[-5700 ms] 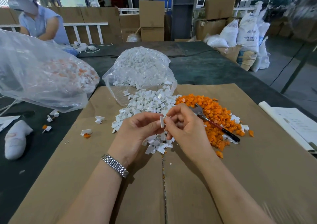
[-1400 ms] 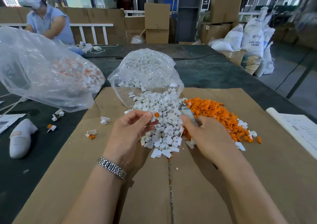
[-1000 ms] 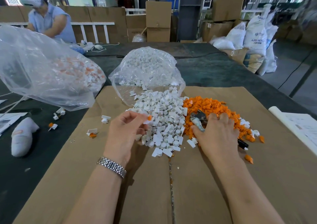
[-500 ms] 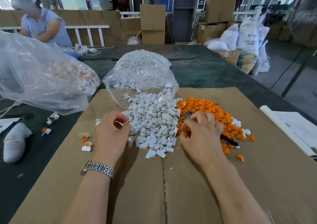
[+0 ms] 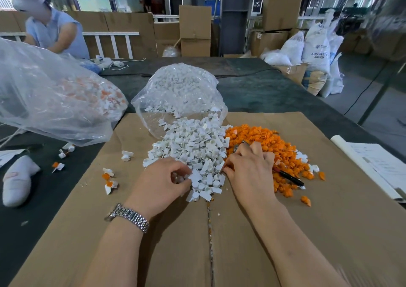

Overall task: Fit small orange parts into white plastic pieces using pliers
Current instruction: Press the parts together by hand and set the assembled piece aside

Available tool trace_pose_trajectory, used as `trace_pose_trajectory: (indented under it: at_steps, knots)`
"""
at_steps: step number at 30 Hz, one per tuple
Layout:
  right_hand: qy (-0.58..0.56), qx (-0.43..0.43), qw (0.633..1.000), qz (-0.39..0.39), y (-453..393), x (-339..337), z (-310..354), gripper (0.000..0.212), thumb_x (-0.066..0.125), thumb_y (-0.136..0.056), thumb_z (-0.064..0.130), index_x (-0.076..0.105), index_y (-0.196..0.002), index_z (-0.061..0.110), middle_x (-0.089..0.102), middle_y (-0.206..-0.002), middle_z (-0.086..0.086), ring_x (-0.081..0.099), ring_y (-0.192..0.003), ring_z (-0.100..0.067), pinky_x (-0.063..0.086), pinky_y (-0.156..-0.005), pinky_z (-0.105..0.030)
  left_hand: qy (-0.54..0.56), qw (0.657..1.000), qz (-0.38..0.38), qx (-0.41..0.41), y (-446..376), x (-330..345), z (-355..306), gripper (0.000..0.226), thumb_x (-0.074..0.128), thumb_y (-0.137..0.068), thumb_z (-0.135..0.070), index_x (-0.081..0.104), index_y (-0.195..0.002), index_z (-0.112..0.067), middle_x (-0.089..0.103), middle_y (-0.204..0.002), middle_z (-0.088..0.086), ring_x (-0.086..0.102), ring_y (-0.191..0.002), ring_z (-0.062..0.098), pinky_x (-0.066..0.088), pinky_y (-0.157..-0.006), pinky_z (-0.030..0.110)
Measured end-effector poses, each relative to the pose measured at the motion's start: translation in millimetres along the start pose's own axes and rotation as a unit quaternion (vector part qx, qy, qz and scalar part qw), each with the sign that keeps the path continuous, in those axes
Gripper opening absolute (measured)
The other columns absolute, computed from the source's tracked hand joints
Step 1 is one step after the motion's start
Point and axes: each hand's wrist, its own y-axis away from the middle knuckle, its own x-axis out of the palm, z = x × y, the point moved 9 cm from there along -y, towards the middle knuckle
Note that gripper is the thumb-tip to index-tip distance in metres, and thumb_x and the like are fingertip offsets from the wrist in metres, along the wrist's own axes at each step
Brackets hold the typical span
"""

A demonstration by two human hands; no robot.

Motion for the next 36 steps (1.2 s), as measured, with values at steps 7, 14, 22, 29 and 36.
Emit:
trace_pose_trajectory:
  at_steps: [7, 14, 22, 29, 36]
  knots:
    - [0.006, -0.007, 1.000, -0.021, 1.7, -2.0, 5.8, 0.015, 0.058, -0.092, 0.032, 0.068, -0.093, 0.022, 0.060, -0.101, 0.005, 0.043, -0.111, -0.023, 0.022, -0.081, -0.039, -0.020, 1.000, 0.007, 0.011, 0.4, 7.8, -7.0, 0.027, 0.068, -0.085, -0.062, 0.068, -0.103, -0.042, 0.060, -0.095, -0.026, 0.053, -0.093, -0.005, 0.038, -0.070, 0.013]
    - [-0.108, -0.006, 0.994, -0.002, 1.2, -2.2, 2.8, 0.010, 0.061, -0.089, 0.016, 0.052, -0.086, 0.019, 0.056, -0.088, 0.003, 0.046, -0.099, -0.022, 0.034, -0.082, -0.037, 0.037, 0.999, -0.002, -0.008, 0.0, 7.7, -11.5, 0.013, 0.075, -0.089, -0.043, 0.073, -0.098, -0.034, 0.066, -0.090, -0.019, 0.059, -0.082, -0.003, 0.041, -0.064, 0.011]
    - [-0.234, 0.022, 0.969, -0.076, 3.9, -21.3, -4.7, 0.012, 0.063, -0.096, 0.016, 0.066, -0.107, 0.013, 0.054, -0.104, 0.000, 0.054, -0.082, -0.012, 0.040, -0.067, -0.012, 0.325, 0.942, -0.029, -0.084, 1.2, 1.8, -5.1, 0.018, 0.076, -0.090, -0.019, 0.074, -0.104, -0.030, 0.077, -0.090, -0.005, 0.075, -0.073, 0.008, 0.056, -0.067, 0.017]
    - [-0.519, 0.107, 0.848, -0.025, 6.7, -14.1, -14.9, 0.014, 0.069, -0.095, 0.021, 0.058, -0.101, 0.028, 0.069, -0.100, 0.006, 0.073, -0.085, -0.010, 0.060, -0.072, -0.028, 0.551, 0.821, 0.018, -0.147, -0.6, 20.6, -7.2, 0.012, 0.068, -0.094, -0.004, 0.067, -0.106, -0.002, 0.078, -0.099, 0.018, 0.077, -0.093, 0.032, 0.061, -0.075, 0.026]
    - [-0.625, 0.056, 0.779, 0.018, 6.0, -21.0, 1.1, 0.012, 0.073, -0.091, 0.009, 0.075, -0.103, 0.012, 0.076, -0.084, -0.003, 0.072, -0.068, -0.016, 0.058, -0.066, -0.024, 0.671, 0.720, 0.022, -0.177, -2.3, 29.8, -5.9, 0.025, 0.076, -0.074, 0.000, 0.065, -0.096, 0.003, 0.073, -0.108, 0.029, 0.074, -0.101, 0.038, 0.062, -0.070, 0.025]
